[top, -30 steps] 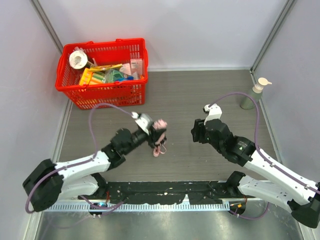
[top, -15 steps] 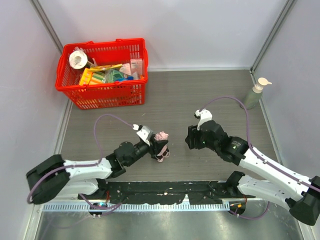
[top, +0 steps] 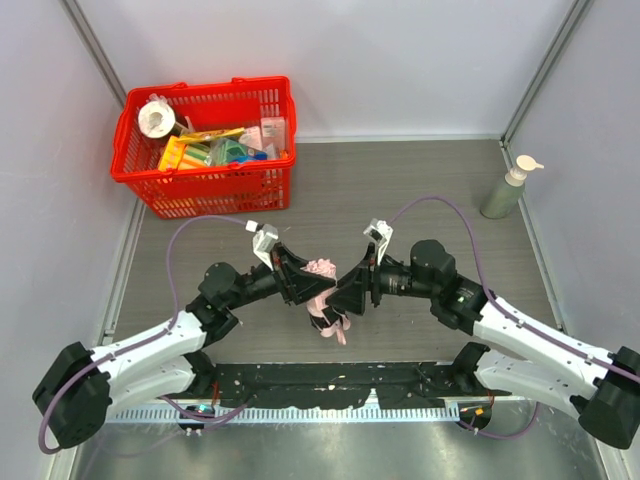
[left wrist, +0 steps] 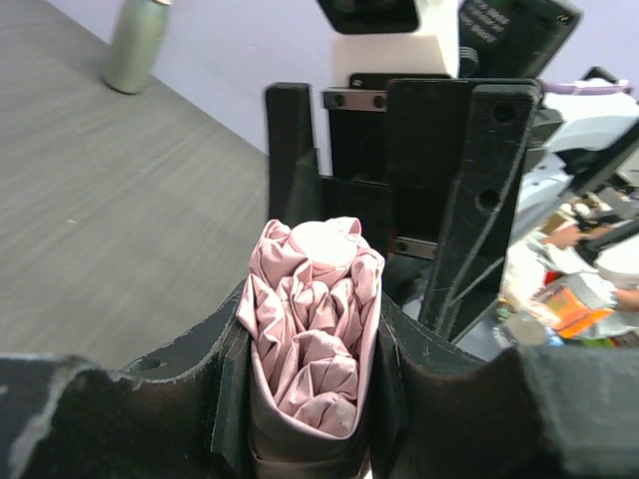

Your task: Put away the umbrella

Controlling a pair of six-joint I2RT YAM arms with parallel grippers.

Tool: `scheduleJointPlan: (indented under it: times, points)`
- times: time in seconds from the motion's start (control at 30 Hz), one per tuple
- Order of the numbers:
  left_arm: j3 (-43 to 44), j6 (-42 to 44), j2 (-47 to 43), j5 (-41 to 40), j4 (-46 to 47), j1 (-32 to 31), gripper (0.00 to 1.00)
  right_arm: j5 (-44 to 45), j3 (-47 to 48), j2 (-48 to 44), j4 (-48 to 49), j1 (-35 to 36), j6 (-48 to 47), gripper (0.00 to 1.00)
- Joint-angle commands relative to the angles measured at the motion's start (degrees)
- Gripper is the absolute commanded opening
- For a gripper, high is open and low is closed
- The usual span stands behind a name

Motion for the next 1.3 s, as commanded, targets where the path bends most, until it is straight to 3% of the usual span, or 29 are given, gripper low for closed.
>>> scheduleJointPlan:
  times: [0.0, 0.13, 0.27, 0.33, 0.37, 0.4, 0.43, 0.5, 0.6, 0.73, 0.8, 0.9, 1.03, 1.07, 1.17, 1.27]
  points:
    - [1.66, -9.72, 1.65, 6.03, 14.50, 0.70, 0.00, -4.14, -0.90, 3.16, 15.62, 0.72, 6.77, 0.76]
    - [1.39, -15.26, 4.28, 5.06, 21.72, 1.23, 0.00, -1.95, -1.25, 4.14, 15.01, 2.47, 5.97, 0.78]
    - [2.54, -18.87, 7.19, 4.54, 26.03, 1.58, 0.00, -1.33, -1.87, 5.28, 17.20, 4.23, 7.64, 0.67]
    - [3.59, -19.22, 7.72, 4.18, 25.60, 1.84, 0.01, -0.10, -2.57, 5.29, 18.78, 4.24, 9.14, 0.44]
    - [4.38, -19.31, 7.98, 4.53, 24.47, 2.01, 0.04, 1.47, -2.66, 5.29, 19.22, 4.24, 9.84, 0.21]
    - [5.08, -19.22, 7.98, 4.28, 22.97, 2.28, 0.12, 2.27, -2.92, 5.20, 19.32, 4.32, 10.28, 0.13]
    - [5.43, -19.48, 7.46, 3.49, 21.13, 2.72, 0.30, 3.15, -3.10, 5.29, 20.01, 4.24, 10.98, 0.01]
    - [5.18, -19.31, 3.88, 0.77, 15.35, 4.90, 0.99, 4.12, -3.36, 5.64, 19.06, 4.06, 10.47, 0.01]
    - [5.52, -15.03, -5.25, -6.69, -1.23, 8.25, 1.00, 8.15, -2.22, 6.25, 13.27, 2.40, 8.62, 0.01]
    - [12.01, -5.09, -21.16, -33.46, -40.59, 8.87, 1.00, 9.14, -0.73, 10.55, 5.18, -7.78, 8.79, 0.01]
    - [14.57, -0.87, -25.66, -39.21, -50.91, 8.87, 1.00, 5.19, 1.29, 15.73, 4.38, -15.07, 9.32, 0.01]
    - [17.30, 1.52, -29.54, -40.12, -58.76, 8.87, 1.00, 2.61, 8.55, 25.66, 1.06, -23.16, 5.29, 0.01]
    - [19.41, 0.99, -31.74, -37.92, -65.36, 8.87, 1.00, 24.29, 27.33, 37.17, -23.79, -24.15, -6.93, 0.01]
    - [19.59, 0.73, -32.61, -38.00, -66.33, 8.78, 1.00, 35.04, 29.57, 39.89, -29.49, -23.63, -9.12, 0.01]
    - [19.24, 0.64, -35.07, -37.91, -66.43, 8.78, 0.99, 52.15, 36.51, 43.25, -37.97, -21.96, -12.82, 0.01]
    - [19.41, 1.34, -36.40, -38.53, -66.07, 8.78, 1.00, 68.57, 40.14, 47.63, -47.54, -15.05, -16.94, 0.01]
